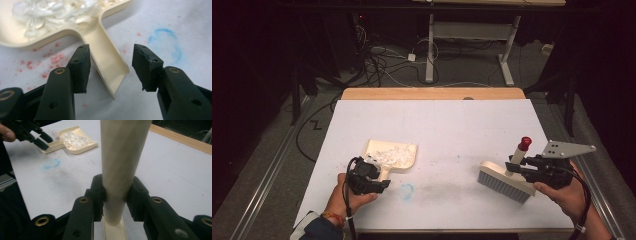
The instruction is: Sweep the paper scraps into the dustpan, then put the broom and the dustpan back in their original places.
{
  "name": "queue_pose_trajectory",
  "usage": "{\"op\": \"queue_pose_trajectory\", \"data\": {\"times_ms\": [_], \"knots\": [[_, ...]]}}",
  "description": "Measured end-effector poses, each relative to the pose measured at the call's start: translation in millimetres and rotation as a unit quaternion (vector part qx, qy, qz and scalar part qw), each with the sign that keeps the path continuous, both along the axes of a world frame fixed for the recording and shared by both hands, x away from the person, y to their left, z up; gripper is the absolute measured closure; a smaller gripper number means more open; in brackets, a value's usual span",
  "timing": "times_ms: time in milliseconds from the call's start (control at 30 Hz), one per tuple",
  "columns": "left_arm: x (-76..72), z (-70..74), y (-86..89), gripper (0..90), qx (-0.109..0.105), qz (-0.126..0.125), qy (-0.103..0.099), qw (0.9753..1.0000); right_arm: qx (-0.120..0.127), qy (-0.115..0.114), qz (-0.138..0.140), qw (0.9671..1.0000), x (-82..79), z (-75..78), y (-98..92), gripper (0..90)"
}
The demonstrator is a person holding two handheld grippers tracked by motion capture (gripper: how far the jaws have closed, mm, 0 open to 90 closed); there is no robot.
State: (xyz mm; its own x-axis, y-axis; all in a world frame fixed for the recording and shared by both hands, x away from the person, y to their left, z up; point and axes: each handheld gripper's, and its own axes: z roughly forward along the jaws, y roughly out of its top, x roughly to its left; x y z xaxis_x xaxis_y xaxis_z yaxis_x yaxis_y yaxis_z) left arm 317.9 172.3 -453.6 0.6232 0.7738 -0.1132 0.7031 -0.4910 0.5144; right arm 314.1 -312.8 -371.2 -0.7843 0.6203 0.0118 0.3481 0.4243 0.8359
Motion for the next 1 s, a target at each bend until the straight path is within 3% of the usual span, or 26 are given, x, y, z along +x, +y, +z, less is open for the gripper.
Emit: {"op": "queue_pose_trajectory", "data": {"times_ms": [133, 267, 300, 400, 467, 667, 733, 833, 933, 1000], "knots": [[-6.8, 0.8, -1.5, 46.7, -0.001, -0.022, -0.007, 0.9997, -0.001, 0.008, 0.000, 1.0000, 14.5, 0.5, 2.7, 70.3], [-13.6, 10.1, 2.5, 37.7, 0.034, -0.029, -0.071, 0.9965, -0.008, 0.014, -0.006, 0.9998, 29.6, 2.3, 2.5, 67.8], [-16.4, 12.9, 5.5, 35.2, 0.029, -0.035, -0.099, 0.9940, -0.008, 0.016, -0.012, 0.9998, 33.3, 3.4, 1.3, 67.3], [-24.6, 16.0, 16.7, 27.8, 0.036, -0.034, -0.201, 0.9783, -0.007, 0.006, -0.037, 0.9993, 45.9, 4.1, -1.5, 65.1], [-26.6, 12.7, 25.8, 22.0, 0.035, -0.010, -0.237, 0.9709, -0.006, 0.004, -0.056, 0.9984, 55.9, 3.3, -2.3, 62.2], [-23.2, -1.4, 46.7, 21.9, 0.031, 0.037, -0.238, 0.9701, -0.017, -0.015, -0.119, 0.9927, 90.3, 4.2, 7.1, 54.6], [-22.4, -5.2, 50.6, 22.1, 0.024, 0.039, -0.230, 0.9722, -0.017, -0.010, -0.137, 0.9904, 100.6, 2.9, 11.2, 54.9], [-21.1, -6.5, 53.0, 21.7, 0.020, 0.044, -0.232, 0.9714, -0.032, -0.017, -0.155, 0.9872, 109.9, -2.9, 18.7, 51.8], [-21.3, -7.0, 53.5, 20.3, 0.002, 0.045, -0.242, 0.9691, -0.050, -0.023, -0.175, 0.9831, 117.8, -9.7, 25.3, 49.5], [-22.6, -8.1, 52.4, 19.2, 0.006, 0.043, -0.252, 0.9667, -0.052, -0.028, -0.187, 0.9807, 122.9, -13.2, 27.7, 46.6]]}}
